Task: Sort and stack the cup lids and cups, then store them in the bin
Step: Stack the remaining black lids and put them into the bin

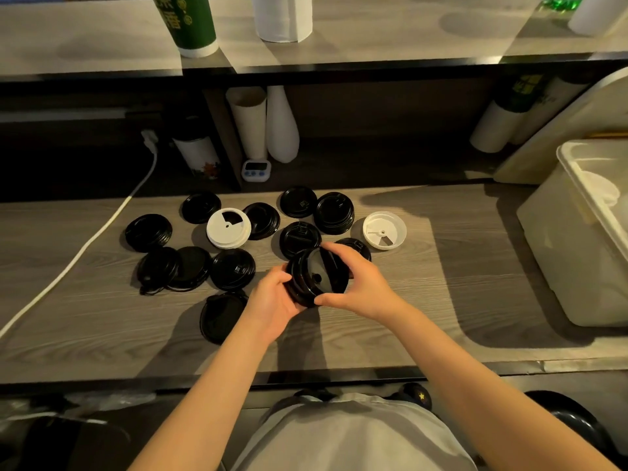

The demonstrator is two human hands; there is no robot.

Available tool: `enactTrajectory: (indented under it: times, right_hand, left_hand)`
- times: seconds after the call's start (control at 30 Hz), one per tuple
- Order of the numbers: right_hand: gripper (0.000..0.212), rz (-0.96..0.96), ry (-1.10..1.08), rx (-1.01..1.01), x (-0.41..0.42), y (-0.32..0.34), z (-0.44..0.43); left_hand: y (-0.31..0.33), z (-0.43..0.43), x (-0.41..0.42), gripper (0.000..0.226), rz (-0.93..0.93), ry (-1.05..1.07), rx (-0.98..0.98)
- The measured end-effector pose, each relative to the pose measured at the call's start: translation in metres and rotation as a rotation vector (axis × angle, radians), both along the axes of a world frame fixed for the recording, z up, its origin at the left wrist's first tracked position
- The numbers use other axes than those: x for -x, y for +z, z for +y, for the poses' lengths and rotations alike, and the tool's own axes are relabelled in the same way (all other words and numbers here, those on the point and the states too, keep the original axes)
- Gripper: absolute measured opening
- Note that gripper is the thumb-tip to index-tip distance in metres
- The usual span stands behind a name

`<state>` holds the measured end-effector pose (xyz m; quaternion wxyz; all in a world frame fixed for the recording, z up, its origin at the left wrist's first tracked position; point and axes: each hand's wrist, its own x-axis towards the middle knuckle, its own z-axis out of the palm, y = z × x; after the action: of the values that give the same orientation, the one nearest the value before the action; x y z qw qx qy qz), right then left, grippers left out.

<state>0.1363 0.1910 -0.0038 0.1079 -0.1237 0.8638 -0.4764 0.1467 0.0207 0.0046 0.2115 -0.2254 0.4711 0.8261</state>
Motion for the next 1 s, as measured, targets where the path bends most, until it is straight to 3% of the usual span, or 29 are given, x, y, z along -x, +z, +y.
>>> enactTrajectory:
  times: [0.17,0.4,0.57,0.67,0.83,0.9,1.0]
  right_hand:
    - [0.095,0.085,0.129,-0.217,0.002,0.002,-0.009]
    - [0.099,0.046,0.203,-0.255,0.007,-0.010,-0.018]
    - [0.066,-0.008,-0.004,-0.217,0.019,-0.019,-0.010]
    - [0.050,0.029,-0.011,-0.349,0.020,-0.031,-0.009]
    - [0.071,0.038,0.246,-0.619,0.017,-0.047,-0.030]
    - [0.078,0.030,0.262,-0.705,0.020,-0.049,-0.040]
    - [0.073,0.023,0.225,-0.775,0.022,-0.052,-0.051]
  left_hand:
    - [0.002,0.002,0.001,0.030,0.063,-0.090,0.127]
    - [-0.003,-0.015,0.000,0.025,0.047,-0.077,0.229]
    - [-0.008,-0.035,0.013,0.026,0.004,0.065,0.413]
    - [-0.011,-0.049,0.019,0.035,-0.014,0.155,0.448]
    - [-0.017,-0.056,0.022,0.037,-0.032,0.240,0.528]
    - [-0.019,-0.058,0.022,0.037,-0.037,0.260,0.556]
    - [-0.018,-0.059,0.023,0.044,-0.043,0.286,0.570]
